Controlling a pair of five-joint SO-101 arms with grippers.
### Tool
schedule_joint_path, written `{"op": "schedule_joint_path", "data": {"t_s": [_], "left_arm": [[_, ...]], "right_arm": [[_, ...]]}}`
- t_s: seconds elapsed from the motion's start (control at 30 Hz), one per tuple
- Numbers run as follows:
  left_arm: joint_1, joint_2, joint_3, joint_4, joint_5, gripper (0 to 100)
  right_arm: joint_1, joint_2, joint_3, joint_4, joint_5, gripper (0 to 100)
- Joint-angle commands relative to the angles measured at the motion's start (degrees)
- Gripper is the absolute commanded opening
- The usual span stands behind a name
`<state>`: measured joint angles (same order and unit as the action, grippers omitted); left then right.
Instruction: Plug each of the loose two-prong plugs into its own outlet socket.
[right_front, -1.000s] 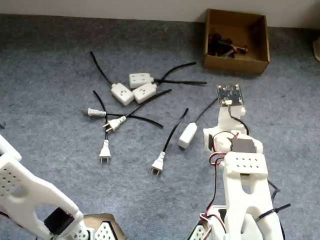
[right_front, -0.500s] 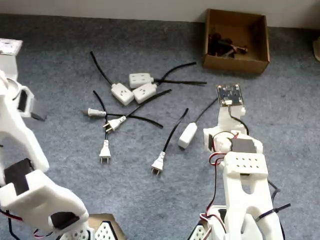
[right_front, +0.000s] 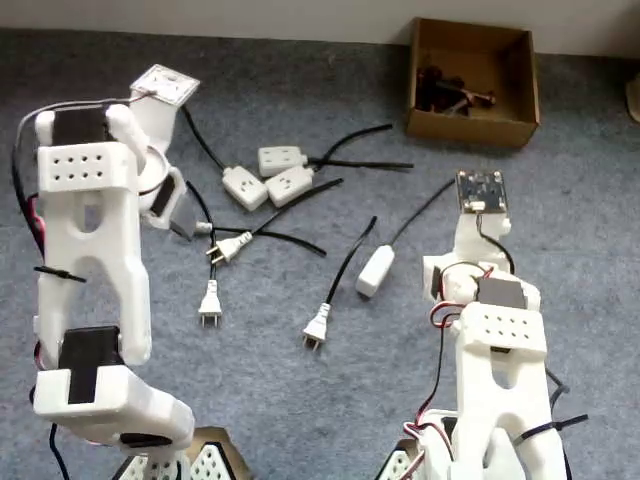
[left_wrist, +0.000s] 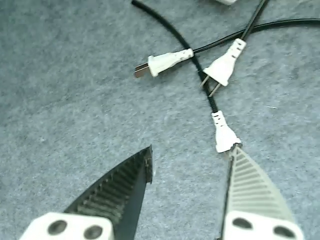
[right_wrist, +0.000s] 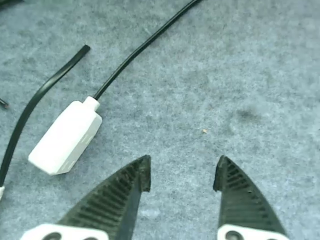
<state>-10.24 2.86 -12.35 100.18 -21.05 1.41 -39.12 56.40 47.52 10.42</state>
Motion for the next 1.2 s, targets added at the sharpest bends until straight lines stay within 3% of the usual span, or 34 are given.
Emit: {"op": "schedule_joint_path", "data": {"t_s": [0.0, 0.27, 0.43, 0.67, 0.9, 1.17], "left_arm": [[7.3, -3.1, -0.9, 0.2, 1.4, 23], [19.2, -3.2, -0.7, 0.7, 1.9, 23], [25.1, -3.2, -0.3, 0.7, 6.3, 23], [30.6, -5.8, 1.1, 0.8, 6.4, 15], [38.0, -15.8, 8.6, 0.0, 6.3, 15], [41.9, -16.8, 15.3, -6.9, 5.9, 20]], "right_arm": [[2.4, -0.9, -0.6, -1.2, -0.4, 20.2], [6.3, -0.9, -0.9, -1.1, -2.5, 20.2], [6.5, -0.9, -0.8, -1.1, -2.5, 20.2], [6.5, -0.9, -0.7, -1.2, -2.5, 20.2], [6.9, -0.9, -0.8, -1.2, -2.4, 20.2], [9.5, -0.9, -0.6, -1.2, -2.4, 20.2]]}}
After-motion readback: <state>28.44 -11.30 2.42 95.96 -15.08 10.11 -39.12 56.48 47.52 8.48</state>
